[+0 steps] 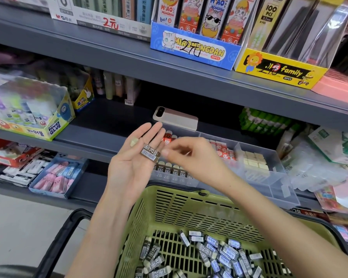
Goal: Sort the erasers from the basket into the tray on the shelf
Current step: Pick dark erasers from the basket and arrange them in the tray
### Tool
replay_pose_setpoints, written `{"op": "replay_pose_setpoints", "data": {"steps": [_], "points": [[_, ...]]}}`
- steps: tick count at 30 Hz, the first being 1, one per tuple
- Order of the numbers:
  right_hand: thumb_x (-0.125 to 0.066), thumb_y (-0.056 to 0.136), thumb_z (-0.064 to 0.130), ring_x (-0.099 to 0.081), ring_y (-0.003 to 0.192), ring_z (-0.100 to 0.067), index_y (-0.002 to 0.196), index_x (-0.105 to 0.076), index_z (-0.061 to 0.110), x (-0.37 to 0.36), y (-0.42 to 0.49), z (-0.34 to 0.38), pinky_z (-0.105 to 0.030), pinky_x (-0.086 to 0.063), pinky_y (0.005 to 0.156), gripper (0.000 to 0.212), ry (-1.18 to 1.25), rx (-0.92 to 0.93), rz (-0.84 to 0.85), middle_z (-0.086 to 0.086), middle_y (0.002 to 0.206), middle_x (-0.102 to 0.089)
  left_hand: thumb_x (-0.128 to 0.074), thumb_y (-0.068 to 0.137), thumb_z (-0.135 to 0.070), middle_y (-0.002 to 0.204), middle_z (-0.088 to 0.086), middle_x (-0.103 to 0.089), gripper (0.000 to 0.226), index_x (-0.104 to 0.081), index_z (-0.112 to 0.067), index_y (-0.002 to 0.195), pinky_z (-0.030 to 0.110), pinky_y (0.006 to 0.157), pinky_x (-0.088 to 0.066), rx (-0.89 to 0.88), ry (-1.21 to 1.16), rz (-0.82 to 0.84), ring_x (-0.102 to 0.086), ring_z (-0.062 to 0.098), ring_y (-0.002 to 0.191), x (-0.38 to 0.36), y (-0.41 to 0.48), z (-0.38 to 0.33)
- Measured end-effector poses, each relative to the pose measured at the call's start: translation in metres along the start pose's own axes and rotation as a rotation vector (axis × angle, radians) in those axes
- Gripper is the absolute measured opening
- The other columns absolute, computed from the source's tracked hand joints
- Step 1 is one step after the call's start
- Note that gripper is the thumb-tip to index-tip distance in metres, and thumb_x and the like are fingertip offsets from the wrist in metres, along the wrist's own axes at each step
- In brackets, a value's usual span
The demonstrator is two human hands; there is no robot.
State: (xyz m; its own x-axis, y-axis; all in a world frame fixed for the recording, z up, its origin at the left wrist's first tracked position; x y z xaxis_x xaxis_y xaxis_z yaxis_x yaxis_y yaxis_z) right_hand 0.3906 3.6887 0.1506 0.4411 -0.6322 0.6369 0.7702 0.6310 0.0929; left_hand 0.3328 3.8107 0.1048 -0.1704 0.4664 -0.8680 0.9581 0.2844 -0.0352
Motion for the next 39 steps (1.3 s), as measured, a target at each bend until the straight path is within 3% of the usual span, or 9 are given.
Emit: {"op": "replay_pose_setpoints", "data": {"steps": [4,8,14,18,21,25,30,35,39], "points": [[-0.075,0.077,0.026,-0.050,0.057,-0.001,0.084,-0.063,0.026,-0.018,-0.004,0.015,-0.029,-0.052,0.067,0.014,-0.085,0.033,-0.009,0.011,0.061,-0.055,-0.044,0.087,-0.010,0.132,0.013,-0.059,0.040,-0.051,-0.005,0.126,0.042,0.100,-0.045,-0.004,0.075,0.085,-0.054,0.024,0.125,-0.003,-0.003,0.000],[-0.075,0.078,0.019,-0.049,0.060,-0.002,0.083,-0.066,0.021,-0.015,-0.004,0.012,-0.022,-0.047,0.063,0.010,0.163,-0.019,0.011,0.010,0.069,-0.057,-0.048,0.086,-0.014,0.132,0.009,-0.059,0.038,-0.054,-0.008,0.123,0.033,0.097,-0.049,-0.035,0.150,0.133,-0.051,0.021,0.128,-0.004,-0.005,-0.001],[-0.076,0.075,0.025,-0.050,0.056,-0.006,0.068,-0.066,0.011,0.003,0.002,-0.014,-0.030,-0.045,0.061,0.018,-0.009,-0.241,-0.109,0.007,0.060,-0.059,-0.053,0.087,-0.016,0.128,0.002,-0.062,0.031,-0.058,-0.018,0.117,0.031,0.107,-0.036,-0.319,0.503,-0.071,-0.051,0.011,0.126,0.008,-0.009,-0.008],[-0.074,0.075,0.023,-0.052,0.060,-0.017,0.071,-0.065,-0.003,-0.013,0.015,-0.024,-0.030,-0.044,0.057,0.027,-0.103,-0.421,0.054,-0.007,0.068,-0.059,-0.045,0.096,-0.014,0.127,0.002,-0.062,0.025,-0.060,-0.021,0.114,0.034,0.111,-0.033,-0.279,0.523,-0.171,-0.054,0.011,0.123,0.018,-0.010,-0.013],[-0.072,0.076,0.030,-0.058,0.073,-0.022,0.064,-0.059,0.007,-0.025,0.024,-0.020,-0.030,-0.050,0.066,0.029,-0.339,-0.407,0.016,-0.009,0.079,-0.060,-0.047,0.098,-0.015,0.116,-0.005,-0.066,0.021,-0.061,-0.026,0.109,0.030,0.105,-0.038,-0.220,0.804,-0.209,-0.058,0.007,0.114,0.021,-0.011,-0.007],[-0.066,0.083,0.040,-0.046,0.059,-0.018,0.056,-0.046,0.013,-0.036,0.021,-0.018,-0.032,-0.042,0.062,0.043,-0.316,-0.433,0.188,0.002,0.055,-0.042,-0.049,0.097,-0.014,0.106,-0.012,-0.063,0.026,-0.056,-0.024,0.120,0.008,0.079,-0.038,-0.172,1.290,-0.192,-0.053,-0.009,0.093,0.031,-0.009,-0.004],[-0.050,0.094,0.013,-0.059,0.070,-0.015,0.095,-0.066,-0.002,-0.033,0.024,-0.019,-0.032,-0.053,0.077,0.022,-0.031,-0.501,0.178,-0.008,0.081,-0.066,-0.050,0.096,-0.011,0.107,-0.012,-0.064,0.029,-0.058,-0.028,0.118,0.013,0.082,-0.040,-0.098,1.288,-0.139,-0.056,-0.002,0.098,0.036,-0.011,-0.005],[-0.047,0.091,0.000,-0.063,0.074,-0.016,0.090,-0.063,0.003,-0.032,0.021,-0.014,-0.035,-0.054,0.085,0.017,0.099,-0.511,0.185,-0.010,0.082,-0.068,-0.049,0.096,-0.010,0.104,-0.016,-0.064,0.029,-0.062,-0.033,0.109,0.012,0.078,-0.040,-0.115,1.244,-0.151,-0.056,-0.003,0.094,0.030,-0.013,-0.004],[-0.051,0.090,0.004,-0.063,0.076,-0.017,0.095,-0.068,0.005,-0.018,0.005,-0.008,-0.033,-0.054,0.080,0.017,-0.032,-0.282,0.056,-0.005,0.081,-0.067,-0.051,0.094,-0.007,0.103,-0.009,-0.064,0.028,-0.061,-0.027,0.111,0.008,0.078,-0.038,-0.183,1.304,-0.165,-0.056,0.000,0.091,0.028,-0.021,-0.007]]}}
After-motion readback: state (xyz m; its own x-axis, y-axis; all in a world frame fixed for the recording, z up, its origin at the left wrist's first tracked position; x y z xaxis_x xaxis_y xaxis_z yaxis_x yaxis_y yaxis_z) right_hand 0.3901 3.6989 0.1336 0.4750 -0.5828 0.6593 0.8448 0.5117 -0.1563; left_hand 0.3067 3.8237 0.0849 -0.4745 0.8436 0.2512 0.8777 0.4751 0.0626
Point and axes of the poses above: each hand's wrist, its own y-axis towards the middle knuckle, its own x-axis out of the back of the hand, z = x × y, the point moved 3 cm from there along y, towards the middle knuckle
